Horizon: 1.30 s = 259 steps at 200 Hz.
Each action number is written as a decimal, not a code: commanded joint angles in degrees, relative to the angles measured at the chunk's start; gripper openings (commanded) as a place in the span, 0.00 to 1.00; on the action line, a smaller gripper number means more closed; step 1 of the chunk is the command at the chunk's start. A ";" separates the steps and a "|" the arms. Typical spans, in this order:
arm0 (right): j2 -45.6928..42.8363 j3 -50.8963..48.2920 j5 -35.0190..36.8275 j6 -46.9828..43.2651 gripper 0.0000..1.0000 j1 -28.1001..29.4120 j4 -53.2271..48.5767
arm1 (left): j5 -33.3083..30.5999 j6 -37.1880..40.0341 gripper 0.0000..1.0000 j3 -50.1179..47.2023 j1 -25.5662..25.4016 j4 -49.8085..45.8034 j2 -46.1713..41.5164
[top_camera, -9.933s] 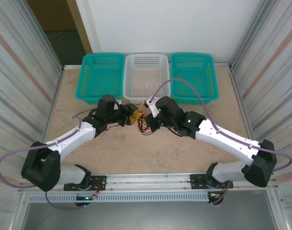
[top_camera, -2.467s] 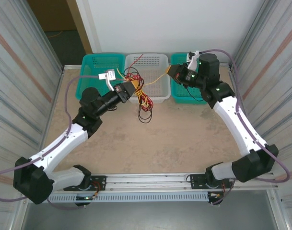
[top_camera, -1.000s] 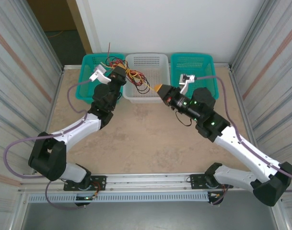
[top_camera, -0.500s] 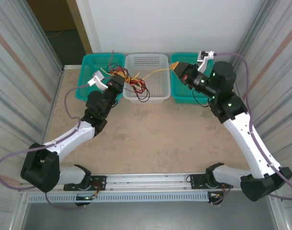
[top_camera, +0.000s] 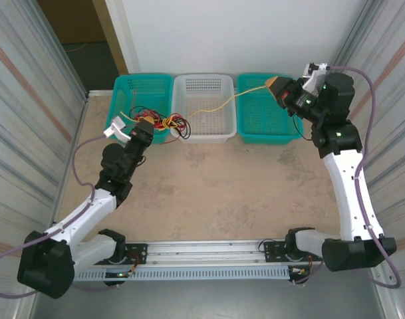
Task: Untangle the cables
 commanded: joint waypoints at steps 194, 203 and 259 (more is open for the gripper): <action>-6.46 1.81 1.12 0.94 0.00 -28.22 0.89 | -6.32 6.44 0.00 -13.48 8.39 -30.58 -18.36; -5.60 3.02 1.93 0.49 0.00 -28.23 0.73 | -5.48 7.04 0.00 -13.51 8.38 -30.00 -17.95; 1.50 6.50 7.04 -2.19 0.00 -28.16 0.47 | -0.30 7.23 0.00 -11.04 0.60 -23.23 -8.22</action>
